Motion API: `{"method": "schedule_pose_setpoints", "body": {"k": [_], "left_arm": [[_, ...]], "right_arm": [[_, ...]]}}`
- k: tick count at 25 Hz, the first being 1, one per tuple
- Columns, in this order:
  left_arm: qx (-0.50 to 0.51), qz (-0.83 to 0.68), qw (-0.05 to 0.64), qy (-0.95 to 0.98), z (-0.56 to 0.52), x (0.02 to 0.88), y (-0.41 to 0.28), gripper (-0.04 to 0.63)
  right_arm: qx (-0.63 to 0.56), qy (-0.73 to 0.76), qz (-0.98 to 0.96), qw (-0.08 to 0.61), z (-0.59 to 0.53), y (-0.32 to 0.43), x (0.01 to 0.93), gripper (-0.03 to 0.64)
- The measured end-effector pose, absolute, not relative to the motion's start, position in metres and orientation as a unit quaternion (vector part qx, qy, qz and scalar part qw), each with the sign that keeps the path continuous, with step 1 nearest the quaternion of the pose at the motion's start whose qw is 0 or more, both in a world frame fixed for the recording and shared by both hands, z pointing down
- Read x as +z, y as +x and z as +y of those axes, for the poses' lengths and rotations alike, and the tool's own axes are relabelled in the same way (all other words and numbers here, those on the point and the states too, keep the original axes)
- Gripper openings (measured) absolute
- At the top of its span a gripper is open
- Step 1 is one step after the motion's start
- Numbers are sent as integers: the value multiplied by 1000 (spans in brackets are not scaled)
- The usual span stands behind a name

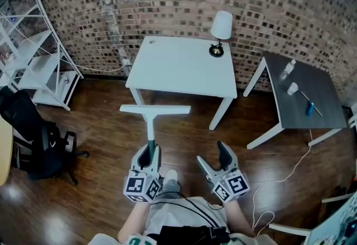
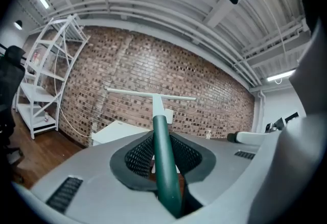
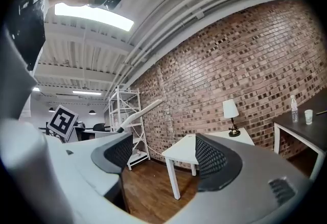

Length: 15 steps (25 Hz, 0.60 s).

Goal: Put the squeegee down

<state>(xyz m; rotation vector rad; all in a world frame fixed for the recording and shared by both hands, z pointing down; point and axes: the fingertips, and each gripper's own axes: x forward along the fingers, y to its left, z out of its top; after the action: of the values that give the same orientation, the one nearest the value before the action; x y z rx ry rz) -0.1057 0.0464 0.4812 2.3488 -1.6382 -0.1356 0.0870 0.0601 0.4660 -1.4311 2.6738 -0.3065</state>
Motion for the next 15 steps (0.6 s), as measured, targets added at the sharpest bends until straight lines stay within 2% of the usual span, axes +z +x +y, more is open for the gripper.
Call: {"method": "schedule_pose_setpoints", "body": {"k": [9, 15], "left_arm": [[-46, -517, 148, 842, -101, 486, -119, 83], [-32, -514, 169, 840, -168, 505, -107, 83]], "right_arm": [[-82, -513, 854, 20, -76, 60, 459, 407], [-79, -559, 825, 24, -146, 109, 459, 407]]}}
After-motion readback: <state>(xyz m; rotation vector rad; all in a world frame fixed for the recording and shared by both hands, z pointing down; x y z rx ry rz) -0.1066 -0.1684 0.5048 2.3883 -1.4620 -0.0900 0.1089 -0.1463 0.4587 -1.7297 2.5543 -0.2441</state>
